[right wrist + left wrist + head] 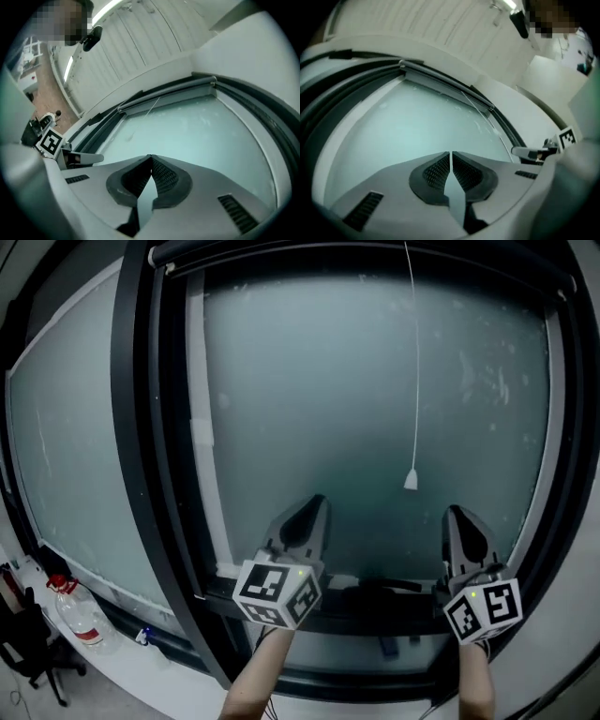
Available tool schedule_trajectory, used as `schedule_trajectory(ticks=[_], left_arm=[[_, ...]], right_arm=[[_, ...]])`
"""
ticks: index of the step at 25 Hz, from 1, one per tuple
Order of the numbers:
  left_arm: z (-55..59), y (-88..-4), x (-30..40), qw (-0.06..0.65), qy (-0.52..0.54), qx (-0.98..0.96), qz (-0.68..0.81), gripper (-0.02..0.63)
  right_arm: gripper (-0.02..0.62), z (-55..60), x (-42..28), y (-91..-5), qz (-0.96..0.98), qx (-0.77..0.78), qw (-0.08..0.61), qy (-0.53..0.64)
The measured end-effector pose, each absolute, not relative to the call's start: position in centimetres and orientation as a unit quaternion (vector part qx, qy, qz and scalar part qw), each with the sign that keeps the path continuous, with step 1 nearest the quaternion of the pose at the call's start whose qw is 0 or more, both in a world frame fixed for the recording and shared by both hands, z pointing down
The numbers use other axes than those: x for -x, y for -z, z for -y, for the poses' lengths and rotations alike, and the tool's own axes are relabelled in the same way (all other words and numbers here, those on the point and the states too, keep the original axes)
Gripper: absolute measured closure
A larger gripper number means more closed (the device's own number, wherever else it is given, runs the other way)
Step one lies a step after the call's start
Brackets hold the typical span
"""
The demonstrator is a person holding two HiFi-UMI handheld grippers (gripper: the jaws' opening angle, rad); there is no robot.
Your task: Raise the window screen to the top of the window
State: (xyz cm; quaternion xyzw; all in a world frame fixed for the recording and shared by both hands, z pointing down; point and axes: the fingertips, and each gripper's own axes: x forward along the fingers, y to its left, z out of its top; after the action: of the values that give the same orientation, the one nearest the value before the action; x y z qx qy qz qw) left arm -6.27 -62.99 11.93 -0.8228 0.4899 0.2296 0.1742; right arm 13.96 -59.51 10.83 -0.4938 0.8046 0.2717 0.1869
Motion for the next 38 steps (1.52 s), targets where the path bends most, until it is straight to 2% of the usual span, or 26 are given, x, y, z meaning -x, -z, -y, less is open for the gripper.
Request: schedule_trajectory(ticks=[2, 5, 11, 19, 23, 27, 32, 38], left_arm=[[63.2, -19.5, 6.9, 0.129, -0.215, 0.821, -0.512, 0.594], [62.5, -28.1, 7.7, 0.109, -0.167, 0.8, -0.566, 0.601], [59.0, -36.8, 5.6, 0.113, -0.073, 0.816, -0.563, 0.603], [54.8, -41.6, 3.3, 0.096, -0.027, 0.847, -0.522, 0.601], [51.7, -42.0, 2.3, 0.079, -0.038, 0.848, -0.523, 0.603], [46.9, -42.8, 1.0, 0.075, -0.033, 0.845, -0.529, 0.603], [38.8, -45.4, -1.4, 0.029, -0.028, 0.833, -0.552, 0.603], [31.6, -46.0, -4.5, 0.037, 0.008, 0.849, -0.527, 0.603]], right_arm=[[0.589, 60.2, -13.1, -18.5, -0.826, 0.497, 0.142, -0.224], [0.589, 60.5, -12.7, -27.8, -0.836, 0.517, 0.089, -0.161], [0.589, 58.4, -10.5, -36.8, -0.843, 0.53, 0.06, -0.072], [0.589, 54.3, -9.3, -39.1, -0.841, 0.537, 0.038, -0.057], [0.589, 51.0, -10.1, -40.3, -0.844, 0.534, 0.023, -0.046], [0.588, 45.4, -11.2, -42.7, -0.847, 0.531, 0.005, -0.032], [0.589, 36.1, -12.2, -44.7, -0.855, 0.518, 0.025, 0.012], [0.589, 28.4, -13.9, -48.2, -0.863, 0.504, -0.031, 0.015]])
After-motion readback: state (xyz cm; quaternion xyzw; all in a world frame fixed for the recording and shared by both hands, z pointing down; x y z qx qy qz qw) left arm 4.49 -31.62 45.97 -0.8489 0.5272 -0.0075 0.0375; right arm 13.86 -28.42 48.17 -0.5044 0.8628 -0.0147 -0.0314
